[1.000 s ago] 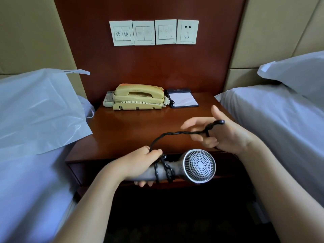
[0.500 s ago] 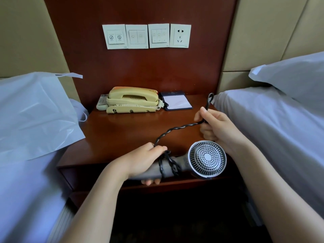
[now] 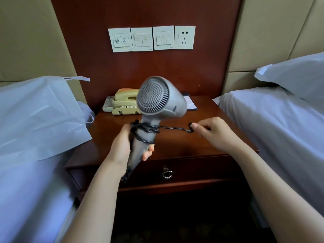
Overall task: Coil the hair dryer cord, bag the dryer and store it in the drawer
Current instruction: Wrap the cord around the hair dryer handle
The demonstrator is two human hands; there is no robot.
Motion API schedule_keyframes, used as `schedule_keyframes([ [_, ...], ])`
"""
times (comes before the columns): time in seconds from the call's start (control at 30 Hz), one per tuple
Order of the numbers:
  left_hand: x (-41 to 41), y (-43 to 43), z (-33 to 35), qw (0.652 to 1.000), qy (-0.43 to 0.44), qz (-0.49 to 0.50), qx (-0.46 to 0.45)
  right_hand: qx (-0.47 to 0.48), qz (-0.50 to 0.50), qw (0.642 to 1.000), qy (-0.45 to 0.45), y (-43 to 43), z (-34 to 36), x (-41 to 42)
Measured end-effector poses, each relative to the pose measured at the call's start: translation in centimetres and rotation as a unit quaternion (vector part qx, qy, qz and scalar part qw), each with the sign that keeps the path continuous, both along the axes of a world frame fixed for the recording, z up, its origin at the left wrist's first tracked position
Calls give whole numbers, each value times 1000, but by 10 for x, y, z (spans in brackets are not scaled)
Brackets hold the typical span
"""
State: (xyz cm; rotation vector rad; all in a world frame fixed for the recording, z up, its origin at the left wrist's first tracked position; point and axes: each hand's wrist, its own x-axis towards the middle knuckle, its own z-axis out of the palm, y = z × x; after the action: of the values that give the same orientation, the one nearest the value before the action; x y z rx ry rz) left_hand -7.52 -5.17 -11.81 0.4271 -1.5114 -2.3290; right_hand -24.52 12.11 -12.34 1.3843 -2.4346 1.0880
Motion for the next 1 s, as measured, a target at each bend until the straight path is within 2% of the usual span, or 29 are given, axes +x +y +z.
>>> schedule_keyframes([
  [0.07, -3, -4, 1, 999, 3, 38, 27, 50, 30, 998, -4, 0, -3, 5],
  [0.2, -9, -14, -7, 992, -28, 126, 17, 117, 105, 987, -33, 4, -1, 21],
  [0.37, -15, -13, -9, 967, -100, 226, -57, 125, 171, 976, 41, 14, 13, 53],
  [0.5, -24, -8, -10, 961, -106, 245, -66, 147, 151, 977, 24, 32, 22, 59],
  [0.73, -28, -2, -14, 949, -129, 282, -56, 237, 101, 963, -77, 62, 25, 55],
  [0.87, -22, 8, -20, 933, -175, 273, -156, 324, 129, 928, -132, 62, 7, 68],
  [1.0, -18, 23, -25, 897, -218, 246, -296, 264, 133, 950, -99, 60, 6, 73],
])
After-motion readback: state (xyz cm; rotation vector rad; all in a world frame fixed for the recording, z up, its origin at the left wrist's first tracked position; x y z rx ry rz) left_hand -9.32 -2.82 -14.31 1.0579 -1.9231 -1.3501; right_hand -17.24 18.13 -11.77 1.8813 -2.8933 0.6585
